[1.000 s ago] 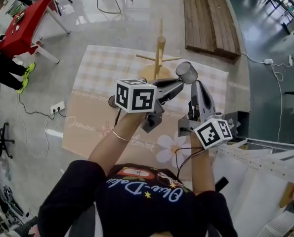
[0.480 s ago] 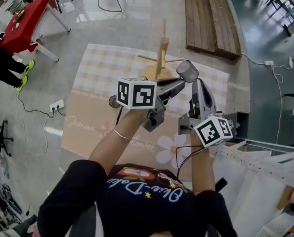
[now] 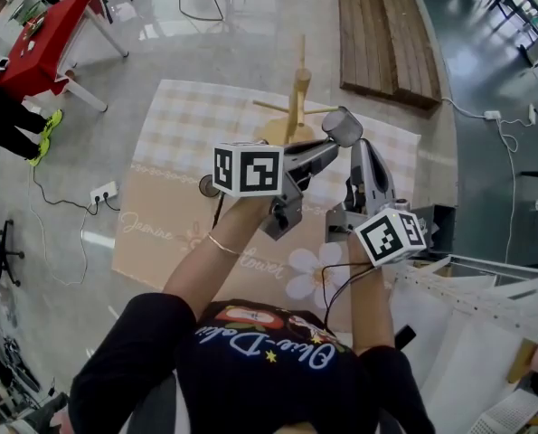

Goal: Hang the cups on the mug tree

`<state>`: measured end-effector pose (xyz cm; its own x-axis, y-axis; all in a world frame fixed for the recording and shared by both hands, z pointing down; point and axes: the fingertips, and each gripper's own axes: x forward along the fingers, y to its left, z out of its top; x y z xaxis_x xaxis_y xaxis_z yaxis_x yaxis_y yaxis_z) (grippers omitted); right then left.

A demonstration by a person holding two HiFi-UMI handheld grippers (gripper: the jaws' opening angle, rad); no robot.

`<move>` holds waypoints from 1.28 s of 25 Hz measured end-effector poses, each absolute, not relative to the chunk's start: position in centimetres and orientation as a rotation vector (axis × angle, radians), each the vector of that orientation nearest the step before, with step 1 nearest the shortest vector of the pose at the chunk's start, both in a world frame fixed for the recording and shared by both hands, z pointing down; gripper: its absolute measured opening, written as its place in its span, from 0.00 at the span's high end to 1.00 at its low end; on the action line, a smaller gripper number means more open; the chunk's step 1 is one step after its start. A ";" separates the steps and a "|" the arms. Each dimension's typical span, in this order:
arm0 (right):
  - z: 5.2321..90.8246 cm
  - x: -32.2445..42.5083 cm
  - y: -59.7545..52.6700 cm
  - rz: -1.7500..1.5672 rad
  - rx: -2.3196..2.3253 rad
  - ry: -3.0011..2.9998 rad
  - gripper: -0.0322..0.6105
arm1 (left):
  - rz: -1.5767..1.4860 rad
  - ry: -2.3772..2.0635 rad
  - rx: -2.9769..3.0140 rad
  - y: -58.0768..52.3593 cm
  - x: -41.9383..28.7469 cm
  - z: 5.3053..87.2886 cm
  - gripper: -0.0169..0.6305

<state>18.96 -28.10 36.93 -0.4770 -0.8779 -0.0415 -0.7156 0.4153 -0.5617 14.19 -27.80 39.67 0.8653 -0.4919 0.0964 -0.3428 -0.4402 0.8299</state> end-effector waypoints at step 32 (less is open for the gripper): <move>36.1 17.2 -29.2 -0.668 -1.365 2.380 0.93 | -0.389 -0.530 1.911 -28.5 12.9 39.6 0.90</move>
